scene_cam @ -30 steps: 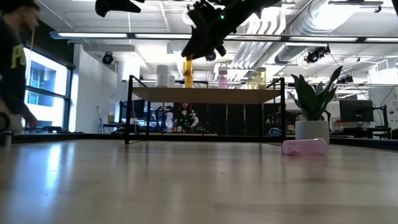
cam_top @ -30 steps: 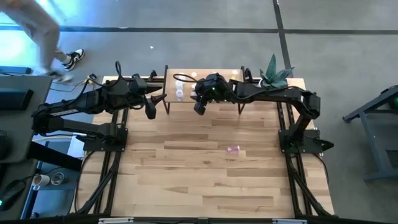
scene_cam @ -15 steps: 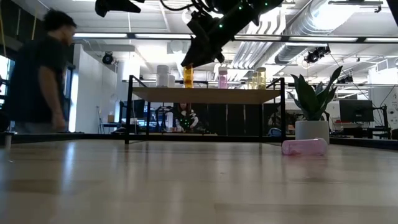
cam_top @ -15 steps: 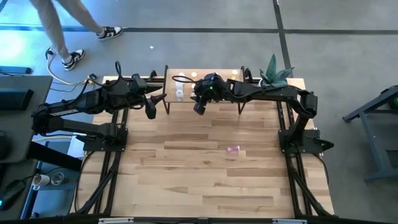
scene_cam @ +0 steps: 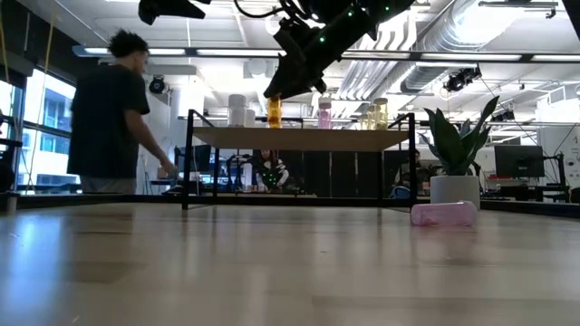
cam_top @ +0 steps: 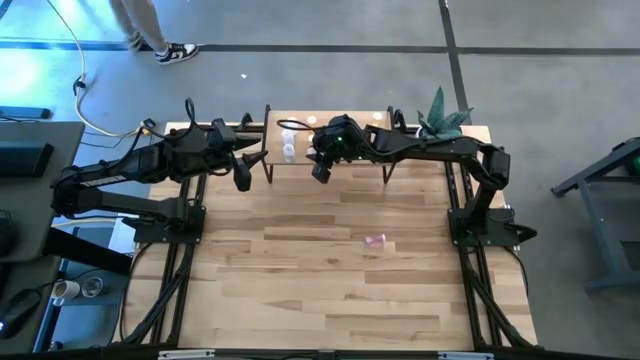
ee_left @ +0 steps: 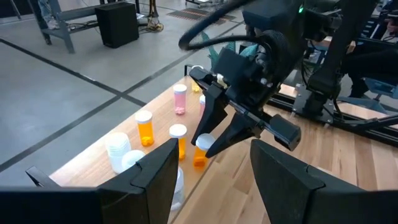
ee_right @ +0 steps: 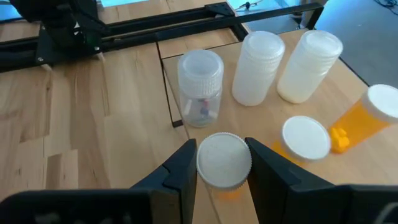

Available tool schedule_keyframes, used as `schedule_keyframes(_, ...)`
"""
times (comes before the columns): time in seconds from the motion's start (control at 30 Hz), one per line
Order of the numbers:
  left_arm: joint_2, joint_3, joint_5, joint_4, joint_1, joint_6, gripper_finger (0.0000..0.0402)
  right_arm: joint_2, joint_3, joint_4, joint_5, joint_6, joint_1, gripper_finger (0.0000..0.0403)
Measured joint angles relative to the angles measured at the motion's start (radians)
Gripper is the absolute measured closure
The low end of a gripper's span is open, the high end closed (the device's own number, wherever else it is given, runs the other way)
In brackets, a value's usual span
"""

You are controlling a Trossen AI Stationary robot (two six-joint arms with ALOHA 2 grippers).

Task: Pick and place medicine bottles onto shelf by color
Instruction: Put the orange pill bottle aligned with the other orange pill bottles on the shelf

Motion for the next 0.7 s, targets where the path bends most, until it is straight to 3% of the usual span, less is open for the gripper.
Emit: schedule_keyframes(0.7, 0.000, 0.000, 0.001, 0.000, 0.000, 0.018, 0.0211, 0.014, 0.000, -0.001, 0.022, 0.003, 0.000, 0.0297)
